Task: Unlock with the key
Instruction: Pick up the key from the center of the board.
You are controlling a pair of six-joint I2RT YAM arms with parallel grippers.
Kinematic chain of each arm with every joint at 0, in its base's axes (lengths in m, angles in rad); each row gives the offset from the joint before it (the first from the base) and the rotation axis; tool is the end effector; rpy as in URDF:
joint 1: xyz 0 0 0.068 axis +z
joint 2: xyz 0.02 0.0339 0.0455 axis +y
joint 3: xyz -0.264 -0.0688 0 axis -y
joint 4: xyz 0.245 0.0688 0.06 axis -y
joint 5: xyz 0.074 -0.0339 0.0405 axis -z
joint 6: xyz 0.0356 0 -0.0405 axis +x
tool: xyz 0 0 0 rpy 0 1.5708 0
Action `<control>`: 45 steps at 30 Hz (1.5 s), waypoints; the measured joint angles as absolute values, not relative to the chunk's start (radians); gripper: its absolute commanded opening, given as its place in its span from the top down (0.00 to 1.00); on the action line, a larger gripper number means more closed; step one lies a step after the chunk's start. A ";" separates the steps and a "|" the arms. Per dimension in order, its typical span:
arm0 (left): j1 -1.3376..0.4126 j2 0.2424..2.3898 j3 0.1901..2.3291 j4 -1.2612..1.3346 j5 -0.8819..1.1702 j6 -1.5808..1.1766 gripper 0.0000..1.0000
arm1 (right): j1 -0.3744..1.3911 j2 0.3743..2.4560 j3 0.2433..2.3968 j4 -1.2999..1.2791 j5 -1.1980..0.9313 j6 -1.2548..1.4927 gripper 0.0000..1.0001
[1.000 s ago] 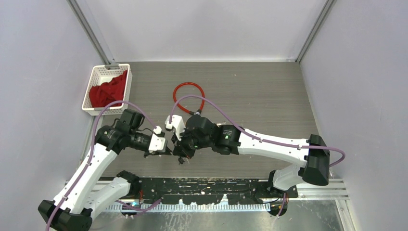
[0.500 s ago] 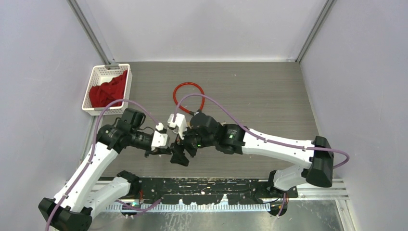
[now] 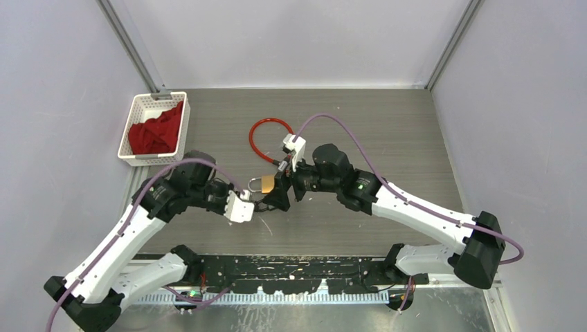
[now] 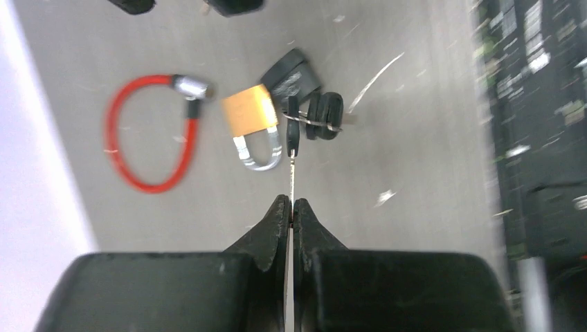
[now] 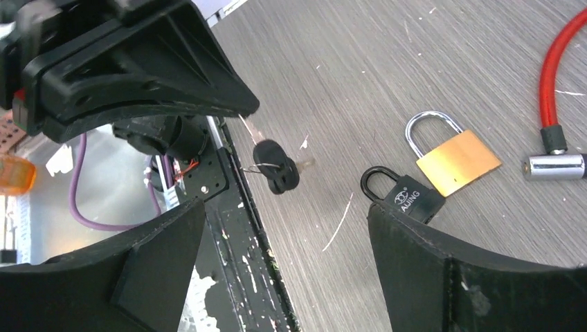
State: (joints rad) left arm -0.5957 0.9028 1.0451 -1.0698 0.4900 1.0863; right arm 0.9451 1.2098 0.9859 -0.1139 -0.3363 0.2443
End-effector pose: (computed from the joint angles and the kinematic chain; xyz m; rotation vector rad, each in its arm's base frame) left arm 0.1178 -0.1001 0.3306 1.9062 1.4391 -0.3847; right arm 0.1547 0.2342 0.3289 -0.9303 1.8310 1.0963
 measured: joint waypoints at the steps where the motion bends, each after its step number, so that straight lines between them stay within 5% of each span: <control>1: -0.608 0.890 1.042 -1.066 0.445 1.159 1.00 | 0.939 1.211 0.982 -0.111 -0.332 0.253 0.08; 7: -0.627 0.767 0.931 -0.922 0.362 1.723 1.00 | 0.904 1.197 0.961 -0.064 -0.310 0.301 0.08; 13: -0.627 0.773 0.894 -0.809 0.476 1.984 1.00 | 0.878 1.124 0.918 -0.048 -0.316 0.318 0.08; 24: -0.628 0.813 0.773 -0.615 0.742 2.048 1.00 | 0.724 1.074 0.769 0.107 -0.642 0.461 0.19; 37: -0.628 0.812 0.732 -0.422 0.773 2.048 1.00 | 0.635 1.226 0.605 0.533 -0.818 0.829 0.34; 45: -0.628 0.789 0.718 -0.402 0.770 2.048 1.00 | 0.626 1.311 0.593 0.749 -0.878 0.998 0.62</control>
State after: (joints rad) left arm -0.6285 0.7891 0.7177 -0.4019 0.7700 2.0480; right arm 0.6262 1.3109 0.5934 0.7494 -0.8780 0.9977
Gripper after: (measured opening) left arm 0.009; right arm 0.474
